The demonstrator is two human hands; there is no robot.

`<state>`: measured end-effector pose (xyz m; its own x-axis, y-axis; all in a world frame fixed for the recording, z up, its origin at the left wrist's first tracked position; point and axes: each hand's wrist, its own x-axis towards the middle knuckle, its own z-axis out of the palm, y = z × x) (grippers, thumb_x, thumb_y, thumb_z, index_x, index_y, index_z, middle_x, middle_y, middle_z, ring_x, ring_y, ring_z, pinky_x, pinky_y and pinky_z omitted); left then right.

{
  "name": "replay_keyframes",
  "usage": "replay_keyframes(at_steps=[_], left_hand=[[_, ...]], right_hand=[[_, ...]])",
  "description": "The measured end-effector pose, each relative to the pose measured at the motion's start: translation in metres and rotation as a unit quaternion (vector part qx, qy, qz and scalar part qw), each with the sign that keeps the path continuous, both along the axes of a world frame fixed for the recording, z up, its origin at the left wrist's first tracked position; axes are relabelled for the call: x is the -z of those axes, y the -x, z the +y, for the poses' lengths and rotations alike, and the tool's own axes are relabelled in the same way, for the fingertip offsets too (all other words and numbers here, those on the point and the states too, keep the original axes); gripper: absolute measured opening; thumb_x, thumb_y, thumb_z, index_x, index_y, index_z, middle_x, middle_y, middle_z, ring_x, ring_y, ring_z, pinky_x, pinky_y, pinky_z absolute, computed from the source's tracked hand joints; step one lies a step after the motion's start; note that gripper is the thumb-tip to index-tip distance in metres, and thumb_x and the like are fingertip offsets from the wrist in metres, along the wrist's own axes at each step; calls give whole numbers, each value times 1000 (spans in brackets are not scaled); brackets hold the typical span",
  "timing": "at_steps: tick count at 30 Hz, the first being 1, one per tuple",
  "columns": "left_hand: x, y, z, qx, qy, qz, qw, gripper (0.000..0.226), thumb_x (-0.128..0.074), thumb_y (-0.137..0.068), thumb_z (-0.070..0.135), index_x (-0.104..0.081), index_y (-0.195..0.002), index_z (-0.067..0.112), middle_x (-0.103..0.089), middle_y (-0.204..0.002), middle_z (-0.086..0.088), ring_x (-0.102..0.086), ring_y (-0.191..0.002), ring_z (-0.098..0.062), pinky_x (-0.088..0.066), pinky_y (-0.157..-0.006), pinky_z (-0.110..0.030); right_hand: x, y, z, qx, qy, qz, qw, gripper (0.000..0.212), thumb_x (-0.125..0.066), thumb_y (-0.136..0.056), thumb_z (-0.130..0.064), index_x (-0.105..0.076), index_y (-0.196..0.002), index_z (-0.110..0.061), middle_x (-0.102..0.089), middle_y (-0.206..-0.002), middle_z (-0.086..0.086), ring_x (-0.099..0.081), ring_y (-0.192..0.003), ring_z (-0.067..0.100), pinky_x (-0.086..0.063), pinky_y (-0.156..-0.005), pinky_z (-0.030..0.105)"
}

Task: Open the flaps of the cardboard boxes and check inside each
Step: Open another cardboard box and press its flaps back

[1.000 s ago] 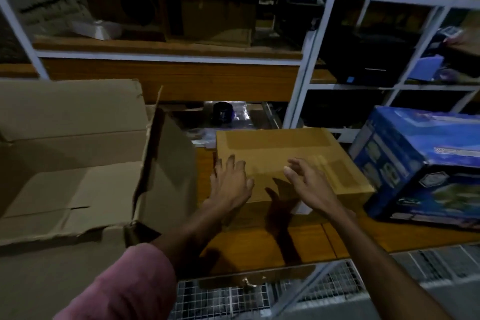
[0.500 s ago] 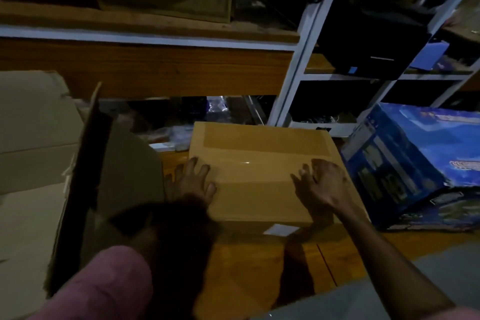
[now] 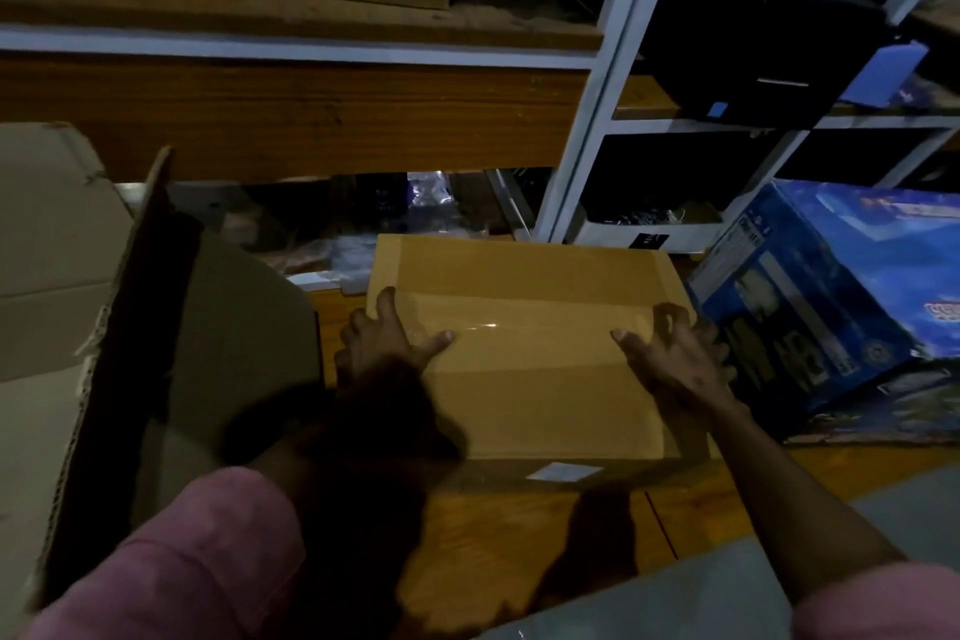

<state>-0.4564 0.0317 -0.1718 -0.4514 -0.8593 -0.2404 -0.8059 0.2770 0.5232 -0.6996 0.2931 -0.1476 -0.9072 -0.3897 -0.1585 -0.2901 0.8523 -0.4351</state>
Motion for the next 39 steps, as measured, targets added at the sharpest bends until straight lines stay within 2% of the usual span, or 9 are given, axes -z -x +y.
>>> replay_keyframes(at_steps=[3,10,15,18,24,26,29,32,39], left_hand=[[-4,-17,18,-10,13,51,999,113,-75,-68,74,-18,-155,29,-33,-152,-21,-34,-139,-43,-34,-110,-59],[-30,-57,63,29,171,223,959,103,-78,-72,62,-21,-151,28,-23,-154,-19,-31,-141,-40,-34,-115,-54],[-31,-92,109,70,150,234,958,91,-74,-83,55,-17,-149,29,-5,-158,-6,-24,-143,-39,-33,-115,-56],[-42,-104,123,66,170,259,948,92,-74,-83,54,-12,-146,31,3,-162,-11,-22,-145,-40,-35,-115,-57],[-105,-101,125,62,325,282,901,72,-41,-94,68,-25,-149,24,-24,-159,-16,-38,-141,-36,-32,-113,-54],[-128,-96,133,69,288,213,931,67,-32,-96,67,-41,-143,20,-37,-152,-15,-39,-138,-35,-31,-111,-56],[-146,-87,133,80,226,96,966,62,-34,-100,65,-45,-141,21,-32,-157,-15,-27,-144,-42,-23,-115,-62],[-150,-88,125,95,191,40,976,61,-36,-99,65,-43,-142,23,-27,-160,-14,-21,-146,-44,-23,-115,-66],[-157,-78,118,91,193,-3,977,59,-38,-99,65,-42,-141,23,-30,-156,-18,-28,-142,-48,-26,-113,-69]], right_hand=[[-4,-12,20,8,68,-6,998,89,-56,-57,-93,-32,-132,-52,-29,-150,13,-33,-132,49,-32,-105,66],[-30,-41,67,-8,225,101,969,71,-84,-73,-47,-47,-131,-31,-18,-150,11,-25,-139,34,-37,-106,48],[-15,-62,104,22,265,65,962,58,-68,-78,-61,-46,-113,-20,-27,-139,12,-46,-118,37,-48,-89,42],[-17,-71,120,35,302,79,949,60,-65,-81,-64,-41,-107,-16,-32,-130,14,-47,-111,34,-41,-81,37],[-71,-88,137,22,422,169,890,60,-52,-85,-65,-42,-115,-14,-37,-123,14,-46,-105,23,-44,-78,36],[-90,-86,135,-8,391,177,903,60,-46,-87,-66,-45,-119,-15,-36,-128,11,-48,-112,26,-49,-82,40],[-105,-74,126,-54,246,164,954,72,-39,-87,-73,-49,-129,-16,-35,-140,13,-39,-127,35,-44,-97,50],[-109,-64,112,-88,114,160,977,70,-42,-89,-72,-49,-134,-20,-32,-147,13,-31,-135,41,-35,-107,62],[-125,-48,88,-101,33,127,986,72,-37,-82,-79,-47,-127,-24,-32,-147,12,-37,-132,42,-32,-108,65]])
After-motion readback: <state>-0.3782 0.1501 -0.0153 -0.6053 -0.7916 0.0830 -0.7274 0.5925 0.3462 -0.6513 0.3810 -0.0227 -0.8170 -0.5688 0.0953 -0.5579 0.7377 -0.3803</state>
